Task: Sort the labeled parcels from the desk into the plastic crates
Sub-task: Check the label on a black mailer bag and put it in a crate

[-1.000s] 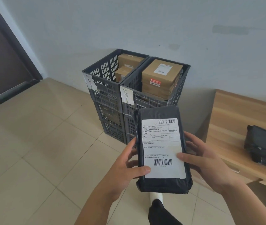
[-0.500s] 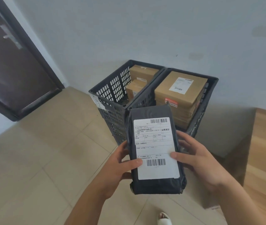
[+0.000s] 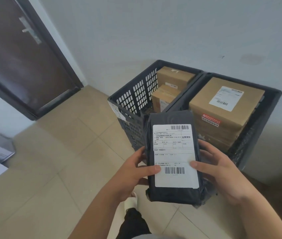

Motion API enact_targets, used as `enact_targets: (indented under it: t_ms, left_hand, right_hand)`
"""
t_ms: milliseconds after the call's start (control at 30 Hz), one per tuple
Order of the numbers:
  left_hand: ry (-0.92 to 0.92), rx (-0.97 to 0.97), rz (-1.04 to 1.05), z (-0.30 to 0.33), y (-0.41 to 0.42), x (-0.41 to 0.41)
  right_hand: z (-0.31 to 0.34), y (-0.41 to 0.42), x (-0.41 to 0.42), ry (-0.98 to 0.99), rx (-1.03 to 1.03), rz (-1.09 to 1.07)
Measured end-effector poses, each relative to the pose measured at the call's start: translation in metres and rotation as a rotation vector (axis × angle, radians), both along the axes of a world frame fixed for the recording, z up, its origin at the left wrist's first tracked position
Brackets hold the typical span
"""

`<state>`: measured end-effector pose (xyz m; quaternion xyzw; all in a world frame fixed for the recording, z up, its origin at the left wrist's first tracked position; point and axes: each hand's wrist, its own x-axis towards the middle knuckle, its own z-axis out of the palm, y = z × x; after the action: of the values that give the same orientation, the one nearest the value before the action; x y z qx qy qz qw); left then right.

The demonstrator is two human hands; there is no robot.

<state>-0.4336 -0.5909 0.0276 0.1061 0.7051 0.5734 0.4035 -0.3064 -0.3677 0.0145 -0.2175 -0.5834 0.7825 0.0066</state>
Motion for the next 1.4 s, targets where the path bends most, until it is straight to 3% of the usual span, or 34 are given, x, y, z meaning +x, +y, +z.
enact_targets:
  t_ms: [333,633,1000,1200,1300,1400]
  left_hand:
    - [-0.026,0.022,-0.147,-0.005,-0.008,-0.173]
    - [-0.165,0.028,-0.28,0.0,-0.032,-0.321]
    - [-0.139,-0.044,-0.448,0.01,0.039,-0.389]
    - [0.006,-0.321,-0.334,-0.006,0.104,-0.44]
    - [0.054,-0.5,-0.367,-0.033,0.138,-0.462]
    - [0.076,-0.654,-0.468,-0.061,0.163,-0.475]
  right_hand:
    - [0.005,-0.042,-0.136,-0.058,0.005,-0.216]
    - [0.014,-0.088,-0.256,-0.141,0.051,-0.372]
    - [0.02,-0.051,-0.31,-0.14,-0.043,-0.58]
    - [-0.032,0.024,-0.327,-0.418,0.304,-0.834]
    - [-0.065,0.044,-0.336,-0.633,0.612,-0.718]
    - [-0.096,0.039,-0.351,-0.729,0.732,-0.554]
